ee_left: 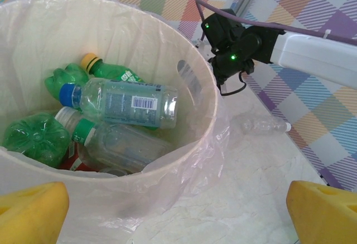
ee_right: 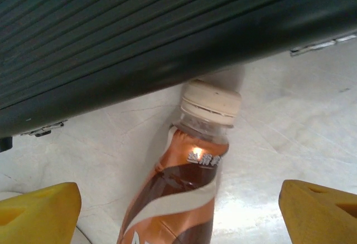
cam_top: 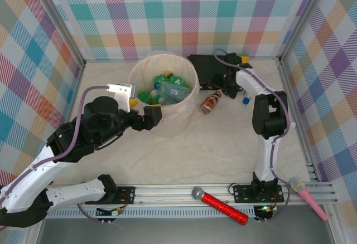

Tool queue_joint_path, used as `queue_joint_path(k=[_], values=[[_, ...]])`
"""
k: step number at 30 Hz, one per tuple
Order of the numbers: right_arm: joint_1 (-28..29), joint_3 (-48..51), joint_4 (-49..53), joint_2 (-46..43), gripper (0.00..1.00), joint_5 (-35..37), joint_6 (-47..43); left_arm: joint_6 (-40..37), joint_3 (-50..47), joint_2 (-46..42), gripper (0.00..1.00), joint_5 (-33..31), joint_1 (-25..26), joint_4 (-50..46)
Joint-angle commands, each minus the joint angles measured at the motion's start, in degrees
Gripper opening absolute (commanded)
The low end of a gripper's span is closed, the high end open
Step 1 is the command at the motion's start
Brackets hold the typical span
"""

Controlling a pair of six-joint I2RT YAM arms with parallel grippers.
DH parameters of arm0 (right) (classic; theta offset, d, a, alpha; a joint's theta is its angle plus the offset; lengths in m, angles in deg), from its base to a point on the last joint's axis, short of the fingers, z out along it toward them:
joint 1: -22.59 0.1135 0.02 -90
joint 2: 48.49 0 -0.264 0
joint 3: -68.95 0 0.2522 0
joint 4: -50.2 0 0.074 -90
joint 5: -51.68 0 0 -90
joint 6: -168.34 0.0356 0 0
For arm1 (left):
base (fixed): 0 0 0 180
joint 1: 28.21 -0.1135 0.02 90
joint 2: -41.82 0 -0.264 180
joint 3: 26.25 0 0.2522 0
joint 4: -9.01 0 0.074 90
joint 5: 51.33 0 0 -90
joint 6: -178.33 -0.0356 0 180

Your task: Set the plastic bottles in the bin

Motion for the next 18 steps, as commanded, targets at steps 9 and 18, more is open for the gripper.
queue_joint_path(k=[9,18], values=[[-0.3,2.1,4.2,1.7,0.84,-0.8,-1.6,-1.7,-0.8,-1.4,1.0,-0.9,0.5,-0.5],[-0.8,7.6,3.2,-2.2,0.75,0.9,-3.8,-1.8,-2.4,-1.8,1.0,-0.1,0.6,1.2]])
